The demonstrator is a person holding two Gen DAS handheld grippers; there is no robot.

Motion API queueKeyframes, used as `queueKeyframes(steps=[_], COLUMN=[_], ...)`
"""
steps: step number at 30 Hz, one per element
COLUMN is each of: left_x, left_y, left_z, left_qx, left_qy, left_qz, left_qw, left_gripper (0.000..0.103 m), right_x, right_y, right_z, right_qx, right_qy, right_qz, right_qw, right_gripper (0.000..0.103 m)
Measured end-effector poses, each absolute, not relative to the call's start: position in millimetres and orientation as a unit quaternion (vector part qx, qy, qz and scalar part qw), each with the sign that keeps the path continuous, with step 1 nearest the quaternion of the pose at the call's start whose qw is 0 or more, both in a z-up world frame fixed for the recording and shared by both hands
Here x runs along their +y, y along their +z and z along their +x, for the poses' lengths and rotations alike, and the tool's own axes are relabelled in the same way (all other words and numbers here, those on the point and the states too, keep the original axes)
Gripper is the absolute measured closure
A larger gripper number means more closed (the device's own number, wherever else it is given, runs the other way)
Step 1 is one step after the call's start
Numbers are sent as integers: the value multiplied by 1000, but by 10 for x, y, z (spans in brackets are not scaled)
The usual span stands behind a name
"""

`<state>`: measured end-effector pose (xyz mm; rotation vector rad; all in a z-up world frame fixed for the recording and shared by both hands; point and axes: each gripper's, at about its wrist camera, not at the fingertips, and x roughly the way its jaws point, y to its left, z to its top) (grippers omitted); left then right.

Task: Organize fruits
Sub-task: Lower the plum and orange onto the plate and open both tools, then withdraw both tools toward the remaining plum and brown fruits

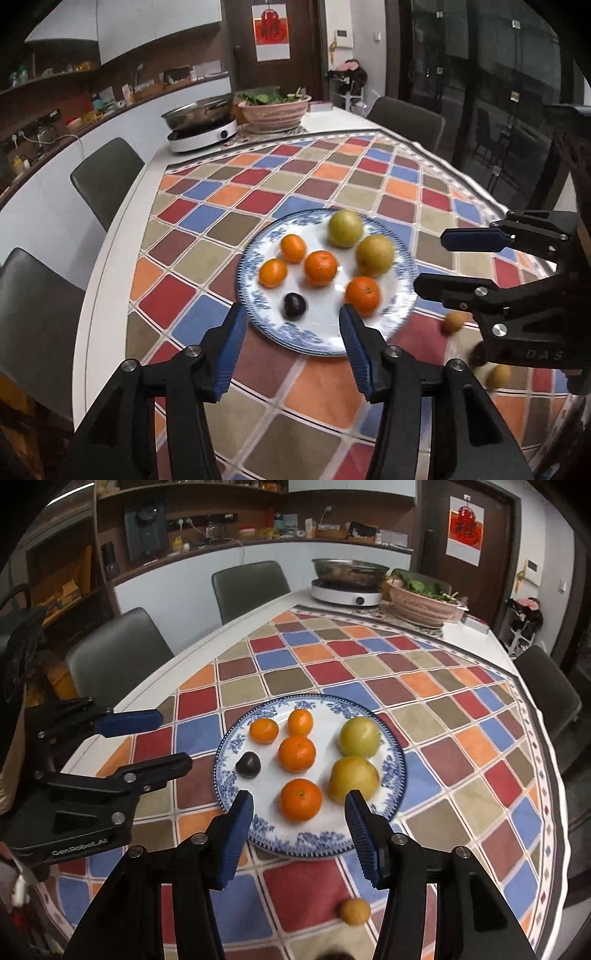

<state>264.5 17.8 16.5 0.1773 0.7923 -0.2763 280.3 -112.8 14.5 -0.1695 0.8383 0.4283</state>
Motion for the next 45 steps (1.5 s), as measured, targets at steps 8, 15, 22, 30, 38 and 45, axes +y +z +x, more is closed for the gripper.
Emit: queueKeyframes(steps=[8,15,22,30,38,45], left_x=[-29,-203,-345,-470,-551,-600], left_y=[307,291,178,5,-229,-392], left_z=[2271,2006,1834,1672,1595,1619], left_qx=[359,358,371,391,420,440], left_qy=[-141,-150,-159,-162,-164,-165], left_qz=[89,85,75,78,80,83], left_qw=[918,918,912,903,889,879], left_gripper=[49,49,49,48,48,48], right_x=[-1341,-1540,-1700,-1858,-1932,-1967], right_y=[255,274,171,-102,-384,-566], right_z=[2454,2176,1926,1728,1629,1653], right_qx=[391,389,401,436,468,486], right_qy=[197,185,178,174,173,177], right_qz=[-75,-73,-66,-53,-49,-42], right_qw=[896,899,896,881,865,855], right_gripper=[50,50,50,50,51,56])
